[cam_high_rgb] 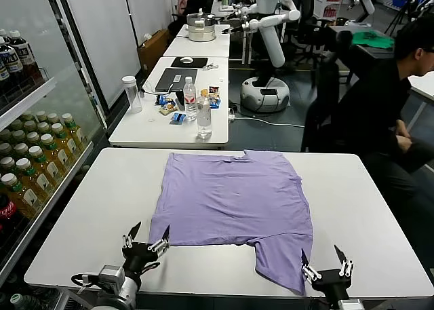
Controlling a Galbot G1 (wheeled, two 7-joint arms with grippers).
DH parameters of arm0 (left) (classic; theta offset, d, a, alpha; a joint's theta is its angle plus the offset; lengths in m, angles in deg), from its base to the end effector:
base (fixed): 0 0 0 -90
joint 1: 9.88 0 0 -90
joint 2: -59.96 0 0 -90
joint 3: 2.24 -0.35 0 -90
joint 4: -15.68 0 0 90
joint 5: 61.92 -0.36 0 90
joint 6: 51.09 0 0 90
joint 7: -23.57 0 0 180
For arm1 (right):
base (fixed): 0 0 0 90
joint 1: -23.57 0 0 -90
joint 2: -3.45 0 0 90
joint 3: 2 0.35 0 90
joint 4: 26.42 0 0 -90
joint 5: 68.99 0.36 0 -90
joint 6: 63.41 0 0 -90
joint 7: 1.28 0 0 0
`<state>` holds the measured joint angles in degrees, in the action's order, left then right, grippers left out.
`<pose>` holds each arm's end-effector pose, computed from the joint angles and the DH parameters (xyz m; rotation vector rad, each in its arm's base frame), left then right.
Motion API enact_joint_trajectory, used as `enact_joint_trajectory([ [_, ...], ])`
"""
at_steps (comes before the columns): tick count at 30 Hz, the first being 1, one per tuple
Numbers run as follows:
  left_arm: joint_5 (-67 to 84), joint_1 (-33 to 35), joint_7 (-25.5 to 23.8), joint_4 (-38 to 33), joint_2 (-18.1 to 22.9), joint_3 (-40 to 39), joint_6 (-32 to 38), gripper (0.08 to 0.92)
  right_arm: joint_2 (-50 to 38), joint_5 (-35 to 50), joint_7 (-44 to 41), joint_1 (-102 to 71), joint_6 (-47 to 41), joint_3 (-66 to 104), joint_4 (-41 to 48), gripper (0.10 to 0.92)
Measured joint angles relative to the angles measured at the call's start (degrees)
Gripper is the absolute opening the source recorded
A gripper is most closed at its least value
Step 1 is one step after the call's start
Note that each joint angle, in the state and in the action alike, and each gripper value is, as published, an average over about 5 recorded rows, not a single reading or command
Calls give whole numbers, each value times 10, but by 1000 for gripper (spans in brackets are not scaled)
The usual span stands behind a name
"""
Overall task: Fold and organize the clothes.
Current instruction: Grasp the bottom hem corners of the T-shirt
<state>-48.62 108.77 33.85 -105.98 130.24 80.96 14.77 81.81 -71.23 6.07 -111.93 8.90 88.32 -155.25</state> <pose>0.1885 0.0202 -0.2897 -0.1288 -2.7248 -0.1419 0.1100 -0.0266 -0.2851 -0.0303 -2.7167 0.3317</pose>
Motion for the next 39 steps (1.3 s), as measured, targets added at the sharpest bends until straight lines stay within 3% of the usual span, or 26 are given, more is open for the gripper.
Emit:
enact_joint_trajectory([
  [8, -13, -6, 13, 31, -4, -9, -11, 821, 8, -2, 4, -10, 9, -19, 17, 823],
  [12, -13, -10, 19, 40, -8, -12, -10, 761, 10, 2, 5, -12, 11, -25, 25, 796],
  [32, 35, -14, 5, 45, -20, -19, 23, 174, 4, 68, -25, -1, 10, -32, 25, 231],
  [35, 38, -14, 4, 42, -22, -17, 35, 110, 0, 77, -31, 2, 9, -26, 14, 152],
  [39, 41, -14, 4, 33, -28, -12, 55, 92, -7, 92, -37, 8, 10, -14, -7, 119],
])
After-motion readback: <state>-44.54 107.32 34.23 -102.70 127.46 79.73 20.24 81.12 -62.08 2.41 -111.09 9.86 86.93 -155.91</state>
